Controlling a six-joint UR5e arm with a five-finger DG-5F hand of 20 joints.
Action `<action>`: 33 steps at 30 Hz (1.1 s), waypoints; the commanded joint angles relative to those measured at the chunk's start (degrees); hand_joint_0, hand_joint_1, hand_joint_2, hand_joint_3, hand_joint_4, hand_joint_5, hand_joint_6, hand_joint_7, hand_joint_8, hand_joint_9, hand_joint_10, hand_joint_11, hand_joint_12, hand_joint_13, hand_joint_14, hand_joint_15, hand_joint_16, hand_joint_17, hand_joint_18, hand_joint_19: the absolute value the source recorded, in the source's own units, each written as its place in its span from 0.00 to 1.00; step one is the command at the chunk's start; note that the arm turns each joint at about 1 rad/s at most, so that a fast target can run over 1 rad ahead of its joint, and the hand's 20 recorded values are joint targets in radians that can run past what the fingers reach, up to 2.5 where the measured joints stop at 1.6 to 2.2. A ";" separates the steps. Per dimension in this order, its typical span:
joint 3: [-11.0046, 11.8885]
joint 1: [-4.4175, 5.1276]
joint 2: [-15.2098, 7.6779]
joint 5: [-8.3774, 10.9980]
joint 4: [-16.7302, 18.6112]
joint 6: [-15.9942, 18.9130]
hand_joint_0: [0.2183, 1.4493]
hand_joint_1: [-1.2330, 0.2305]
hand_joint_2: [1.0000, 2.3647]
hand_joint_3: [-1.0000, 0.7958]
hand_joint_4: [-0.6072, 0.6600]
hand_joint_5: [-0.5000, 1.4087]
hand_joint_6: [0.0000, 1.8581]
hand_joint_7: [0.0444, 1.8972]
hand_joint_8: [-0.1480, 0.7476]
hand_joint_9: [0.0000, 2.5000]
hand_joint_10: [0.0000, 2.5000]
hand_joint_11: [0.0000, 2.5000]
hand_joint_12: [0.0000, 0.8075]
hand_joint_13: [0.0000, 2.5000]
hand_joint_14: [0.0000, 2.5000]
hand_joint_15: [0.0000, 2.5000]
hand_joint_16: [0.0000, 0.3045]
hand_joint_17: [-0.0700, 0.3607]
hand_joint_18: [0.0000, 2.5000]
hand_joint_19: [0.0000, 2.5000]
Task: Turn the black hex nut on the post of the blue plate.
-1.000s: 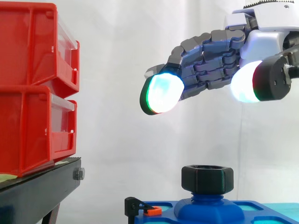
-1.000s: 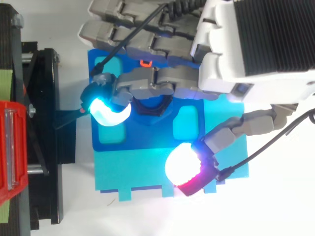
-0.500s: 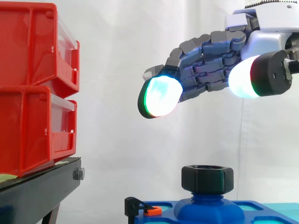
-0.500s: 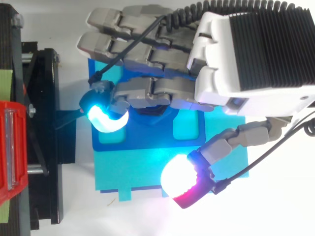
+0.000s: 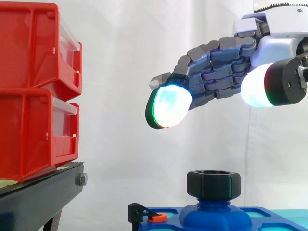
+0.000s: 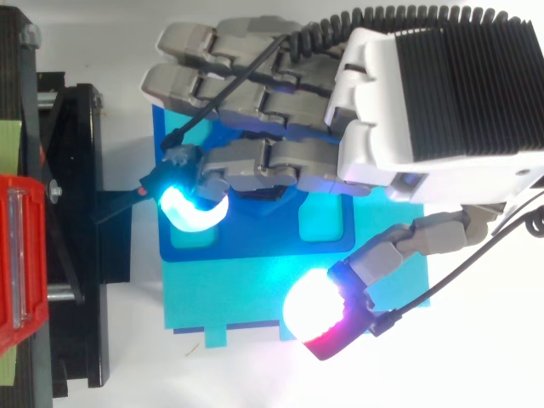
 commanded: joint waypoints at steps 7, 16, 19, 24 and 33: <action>-0.53 0.00 -0.07 0.15 -0.30 -0.69 0.15 0.43 0.00 0.28 0.66 0.12 0.27 0.41 0.46 0.00 0.00 0.00 0.51 0.00 0.00 0.00 0.20 0.47 0.00 0.10; -0.35 -0.35 -3.67 -0.64 0.84 2.48 0.15 0.44 0.00 0.28 0.67 0.12 0.27 0.41 0.47 0.00 0.00 0.00 0.51 0.00 0.00 0.00 0.20 0.48 0.00 0.10; -0.35 -0.18 -3.67 -0.82 0.75 1.95 0.15 0.44 0.00 0.28 0.67 0.12 0.27 0.41 0.46 0.00 0.00 0.00 0.51 0.00 0.00 0.00 0.20 0.48 0.00 0.10; -0.35 -0.44 -3.67 -0.90 1.37 2.12 0.15 0.46 0.00 0.28 0.67 0.13 0.27 0.41 0.47 0.00 0.00 0.00 0.51 0.00 0.00 0.00 0.20 0.48 0.00 0.10; -0.35 -1.32 -3.67 -0.90 1.10 2.12 0.15 0.49 0.00 0.28 0.72 0.14 0.27 0.47 0.47 0.00 0.00 0.00 0.51 0.00 0.00 0.00 0.20 0.48 0.00 0.10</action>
